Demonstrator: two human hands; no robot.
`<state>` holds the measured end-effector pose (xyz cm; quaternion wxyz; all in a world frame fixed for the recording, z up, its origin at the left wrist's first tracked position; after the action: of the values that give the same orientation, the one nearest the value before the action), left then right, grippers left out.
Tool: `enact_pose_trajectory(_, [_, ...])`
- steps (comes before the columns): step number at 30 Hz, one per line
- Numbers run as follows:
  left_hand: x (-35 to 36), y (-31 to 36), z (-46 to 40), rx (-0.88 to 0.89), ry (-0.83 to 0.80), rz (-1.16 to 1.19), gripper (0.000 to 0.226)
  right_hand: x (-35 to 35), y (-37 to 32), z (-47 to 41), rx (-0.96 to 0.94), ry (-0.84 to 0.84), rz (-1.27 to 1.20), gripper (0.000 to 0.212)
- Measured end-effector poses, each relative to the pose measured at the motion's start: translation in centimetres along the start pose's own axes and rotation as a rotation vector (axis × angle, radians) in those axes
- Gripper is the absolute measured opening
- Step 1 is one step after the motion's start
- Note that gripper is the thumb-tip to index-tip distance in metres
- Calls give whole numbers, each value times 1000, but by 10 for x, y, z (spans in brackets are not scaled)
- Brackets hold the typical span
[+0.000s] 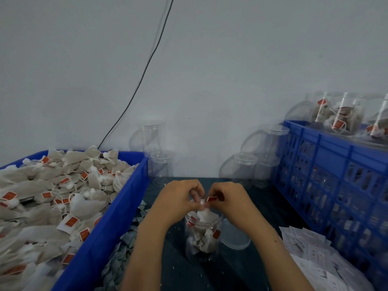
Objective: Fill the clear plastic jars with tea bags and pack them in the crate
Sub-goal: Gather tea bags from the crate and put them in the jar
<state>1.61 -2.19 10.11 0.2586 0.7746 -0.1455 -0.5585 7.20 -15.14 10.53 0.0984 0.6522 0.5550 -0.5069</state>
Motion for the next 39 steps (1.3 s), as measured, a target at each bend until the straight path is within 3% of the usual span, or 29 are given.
enact_pose_trajectory(2, [4,4,0,11,-5,-126,13,4,-4,0,-55,-50,127,7])
enact_pose_trajectory(5, [7,9,-1,28,-8,-238,3,4,-6,1,-80,-77,127,11])
enact_pose_trajectory(12, [-6,0,-1,0,87,-95,11,-1,-15,4,-73,-83,-10,36])
enact_pose_trajectory(15, [-12,-7,1,-32,99,-50,14,3,-24,1,-98,-176,128,34])
enact_pose_trajectory(19, [-16,-14,1,-76,159,-3,13,14,-34,-3,-108,-445,335,31])
enact_pose_trajectory(24, [-16,-18,1,-97,139,51,14,28,-24,-11,52,-648,311,26])
enact_pose_trajectory(30, [-15,-21,-1,-109,102,44,14,31,-17,-17,111,-696,218,26])
enact_pose_trajectory(34, [-15,-23,0,-117,116,34,21,8,-19,-13,0,-543,-40,33])
enact_pose_trajectory(39, [-15,-20,-1,-111,143,32,29,-46,-7,5,-51,43,-380,43])
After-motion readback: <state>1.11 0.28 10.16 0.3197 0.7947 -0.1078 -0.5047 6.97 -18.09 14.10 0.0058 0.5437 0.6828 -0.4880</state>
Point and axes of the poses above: each hand's wrist, its own z-axis away from the middle knuckle, its own x-axis out of the palm, y = z × x, the point moved 5 cm from there along -z, towards the middle knuckle, and after that the axes turned 10 degrees about -x, right-handed, at the moved point
